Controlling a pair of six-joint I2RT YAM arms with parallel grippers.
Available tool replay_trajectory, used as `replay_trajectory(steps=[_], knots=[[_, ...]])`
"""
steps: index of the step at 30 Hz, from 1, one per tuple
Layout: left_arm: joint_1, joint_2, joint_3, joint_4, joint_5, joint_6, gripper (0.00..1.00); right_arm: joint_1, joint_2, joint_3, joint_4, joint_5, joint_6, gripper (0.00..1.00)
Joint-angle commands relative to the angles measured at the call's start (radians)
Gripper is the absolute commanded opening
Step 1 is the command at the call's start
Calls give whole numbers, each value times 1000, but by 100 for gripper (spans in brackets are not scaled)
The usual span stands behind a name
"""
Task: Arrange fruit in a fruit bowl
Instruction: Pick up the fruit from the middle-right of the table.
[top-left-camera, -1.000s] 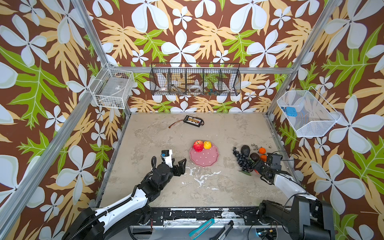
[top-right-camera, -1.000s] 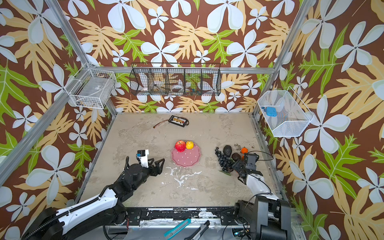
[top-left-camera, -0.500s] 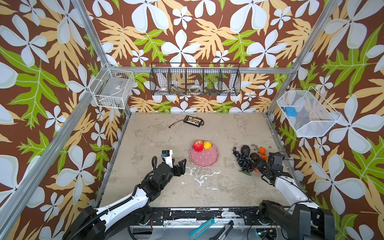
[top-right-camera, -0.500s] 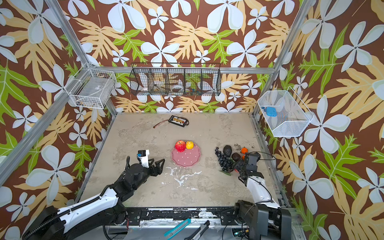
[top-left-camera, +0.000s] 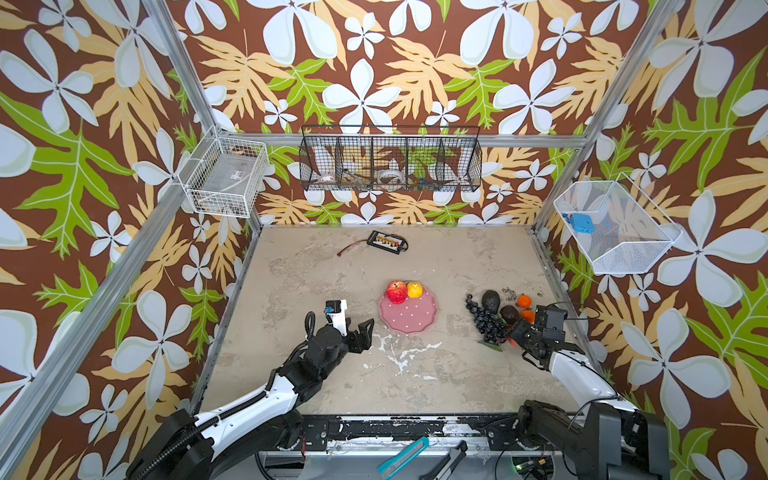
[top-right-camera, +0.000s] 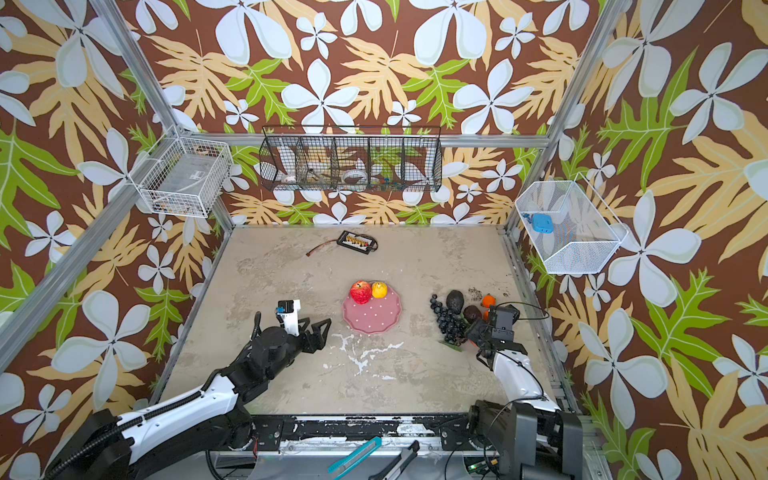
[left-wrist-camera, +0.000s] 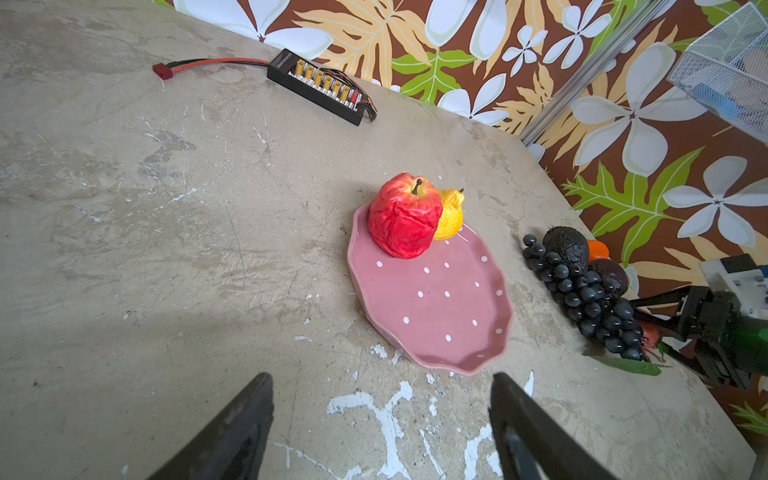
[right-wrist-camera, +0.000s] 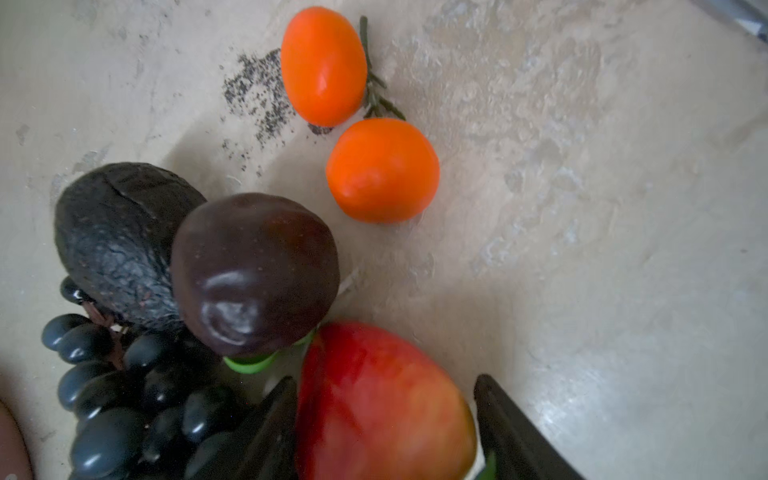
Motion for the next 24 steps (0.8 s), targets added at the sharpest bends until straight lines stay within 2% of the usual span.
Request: replay_trajectory(steps=[1,7,13,24], knots=[[-1,-3,5,29,-3,4,83,1,30,-4,38,-9,5,68],[-1,-4,4,28,-7,6,83,0,52,-5,51,-24,18,65],[-1,-1,5,29,-7,6,83,0,-25,-1,24,7,12,58],[-1,-9,5,22,-23,10,83,0,-110,47,-56,-13,-8,55]])
